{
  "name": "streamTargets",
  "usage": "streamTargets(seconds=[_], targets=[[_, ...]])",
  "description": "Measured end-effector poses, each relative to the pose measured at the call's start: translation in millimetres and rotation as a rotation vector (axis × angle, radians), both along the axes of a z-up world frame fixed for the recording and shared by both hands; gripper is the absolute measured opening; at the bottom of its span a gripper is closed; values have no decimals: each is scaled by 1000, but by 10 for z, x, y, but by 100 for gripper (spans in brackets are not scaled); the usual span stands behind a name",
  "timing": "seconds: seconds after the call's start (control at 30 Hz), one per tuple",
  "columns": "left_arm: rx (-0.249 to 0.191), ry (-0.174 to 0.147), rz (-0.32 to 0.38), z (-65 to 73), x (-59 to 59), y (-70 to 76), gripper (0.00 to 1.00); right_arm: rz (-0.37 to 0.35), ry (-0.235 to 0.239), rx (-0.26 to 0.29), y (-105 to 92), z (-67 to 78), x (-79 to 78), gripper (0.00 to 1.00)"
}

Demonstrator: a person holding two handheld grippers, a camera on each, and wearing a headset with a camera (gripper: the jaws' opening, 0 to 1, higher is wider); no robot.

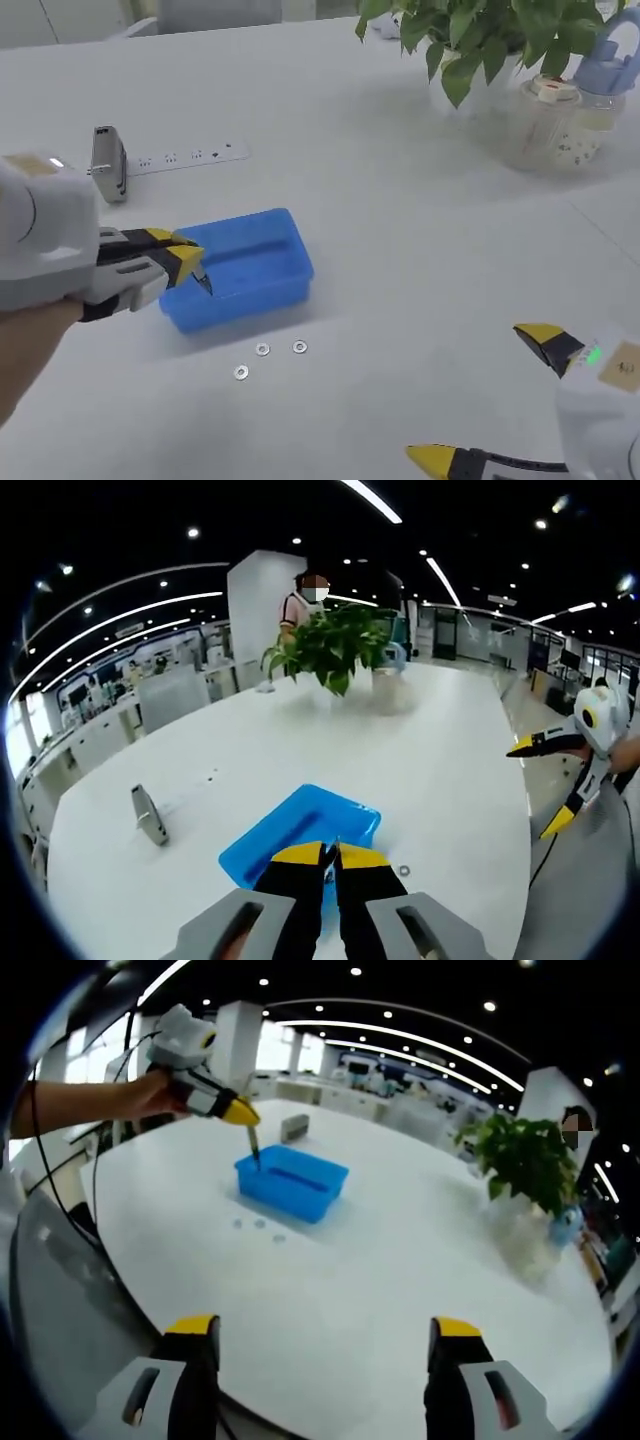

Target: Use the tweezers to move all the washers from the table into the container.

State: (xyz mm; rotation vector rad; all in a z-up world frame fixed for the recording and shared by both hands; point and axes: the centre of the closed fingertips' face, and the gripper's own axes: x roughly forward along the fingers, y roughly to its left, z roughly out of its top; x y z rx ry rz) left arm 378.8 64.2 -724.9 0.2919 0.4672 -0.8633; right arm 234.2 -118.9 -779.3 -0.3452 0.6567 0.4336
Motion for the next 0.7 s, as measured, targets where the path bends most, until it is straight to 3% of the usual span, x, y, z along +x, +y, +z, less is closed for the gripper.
streamTargets(seconds=[0.27, 0.4, 0.7], targets=[[0, 8, -7, -43, -136, -25, 0, 2, 3, -1, 5, -1, -4, 84], [-24, 23, -6, -54, -193, -54, 0, 5, 5, -6, 7, -6, -6, 84], [-5, 65, -14, -258, -295, -91, 0, 5, 8, -8, 4, -13, -9, 84]])
